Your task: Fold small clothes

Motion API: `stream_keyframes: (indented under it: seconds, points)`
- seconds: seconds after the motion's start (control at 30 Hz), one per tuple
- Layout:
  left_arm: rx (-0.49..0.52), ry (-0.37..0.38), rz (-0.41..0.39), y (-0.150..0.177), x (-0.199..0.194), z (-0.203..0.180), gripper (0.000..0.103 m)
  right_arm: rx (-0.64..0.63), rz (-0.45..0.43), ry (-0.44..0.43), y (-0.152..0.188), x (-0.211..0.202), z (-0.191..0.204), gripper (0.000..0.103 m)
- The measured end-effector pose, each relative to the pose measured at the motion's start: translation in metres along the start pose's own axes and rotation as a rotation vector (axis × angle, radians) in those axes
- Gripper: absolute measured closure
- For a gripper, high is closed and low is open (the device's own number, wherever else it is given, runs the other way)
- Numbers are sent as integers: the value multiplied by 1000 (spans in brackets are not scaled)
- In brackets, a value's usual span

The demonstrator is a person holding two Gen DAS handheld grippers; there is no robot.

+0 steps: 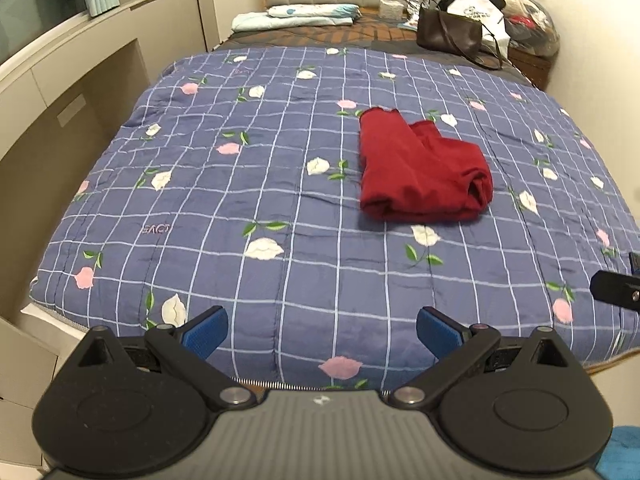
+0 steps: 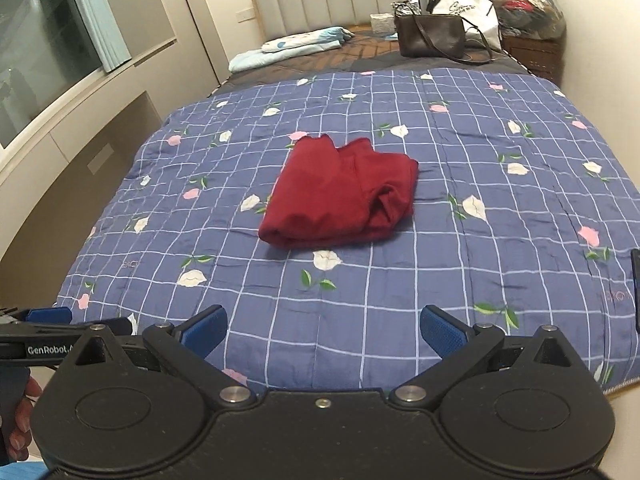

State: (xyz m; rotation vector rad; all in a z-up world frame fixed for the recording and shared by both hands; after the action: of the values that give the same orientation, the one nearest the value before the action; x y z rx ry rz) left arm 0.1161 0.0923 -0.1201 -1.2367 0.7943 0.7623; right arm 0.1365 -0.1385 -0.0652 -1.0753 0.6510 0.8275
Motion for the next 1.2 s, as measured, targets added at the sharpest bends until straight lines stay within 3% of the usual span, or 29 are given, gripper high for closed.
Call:
stream_keyframes:
  seconds: [0.37,1.2]
  points:
    - [36,43,9,16,-2,-1,1,10,5,27,12,-6,4,1]
    - [34,46,9,18,-2,2,1,22,10,31,16,-6,3,1]
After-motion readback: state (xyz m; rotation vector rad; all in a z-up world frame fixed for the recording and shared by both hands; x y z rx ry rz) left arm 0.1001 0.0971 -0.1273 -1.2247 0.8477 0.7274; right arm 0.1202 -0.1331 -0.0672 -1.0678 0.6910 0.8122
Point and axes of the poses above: each gripper's, at about its wrist camera, not at the fingertips, and x roughly the way its jaws point, z to its left, y to its underside, the point moved 5 cm from there along x, roughly the way its jaws point, and after that the axes turned 15 degrees about x, right-handed, at the moved point
